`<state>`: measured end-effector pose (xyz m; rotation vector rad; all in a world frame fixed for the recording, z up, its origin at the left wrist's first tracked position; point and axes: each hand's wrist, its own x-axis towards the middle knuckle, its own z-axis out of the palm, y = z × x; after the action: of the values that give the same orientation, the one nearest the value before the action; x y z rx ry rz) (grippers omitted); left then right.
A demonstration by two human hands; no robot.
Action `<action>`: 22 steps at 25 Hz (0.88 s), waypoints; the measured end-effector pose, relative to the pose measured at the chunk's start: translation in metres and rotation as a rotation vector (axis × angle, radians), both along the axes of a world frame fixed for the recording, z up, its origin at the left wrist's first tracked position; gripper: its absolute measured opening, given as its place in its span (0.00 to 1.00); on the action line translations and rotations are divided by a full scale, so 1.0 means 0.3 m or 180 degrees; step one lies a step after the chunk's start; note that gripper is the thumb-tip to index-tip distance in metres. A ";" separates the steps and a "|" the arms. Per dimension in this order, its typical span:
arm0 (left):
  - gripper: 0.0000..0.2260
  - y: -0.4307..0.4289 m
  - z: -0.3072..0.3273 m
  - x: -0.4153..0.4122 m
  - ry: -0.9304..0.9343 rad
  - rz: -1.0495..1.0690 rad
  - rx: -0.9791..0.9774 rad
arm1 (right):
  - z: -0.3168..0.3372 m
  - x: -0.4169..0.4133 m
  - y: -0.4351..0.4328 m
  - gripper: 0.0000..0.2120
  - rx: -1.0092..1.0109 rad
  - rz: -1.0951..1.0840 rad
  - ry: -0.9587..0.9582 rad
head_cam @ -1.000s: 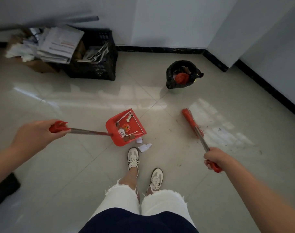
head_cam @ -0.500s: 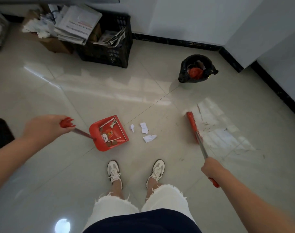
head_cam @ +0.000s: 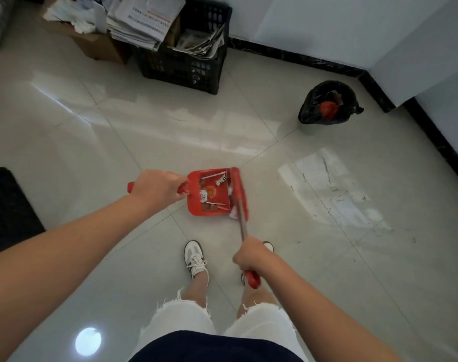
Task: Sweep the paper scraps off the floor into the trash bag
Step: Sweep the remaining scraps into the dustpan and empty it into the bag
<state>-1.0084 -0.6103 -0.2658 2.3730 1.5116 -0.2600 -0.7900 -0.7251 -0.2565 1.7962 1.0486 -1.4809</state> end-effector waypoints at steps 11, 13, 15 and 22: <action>0.12 0.044 -0.012 -0.083 0.0137 0.0003 -0.0065 | 0.310 0.273 -0.033 0.11 0.0208 -0.1808 0.0408; 0.12 0.041 -0.003 -0.118 0.0051 0.0210 -0.0060 | 0.348 0.315 -0.073 0.17 0.0306 -0.1688 0.0264; 0.13 0.048 0.008 -0.165 -0.0120 0.0582 -0.0118 | 0.347 0.330 -0.096 0.19 0.0443 -0.1599 0.0146; 0.14 0.018 0.048 -0.401 -0.0189 0.0999 -0.0080 | 0.281 0.461 -0.102 0.13 0.0645 -0.2014 -0.0223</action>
<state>-1.1285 -0.6048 -0.2513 2.0648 1.8083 -0.1325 -0.6518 -0.7556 -0.1721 2.4573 0.6325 -1.6838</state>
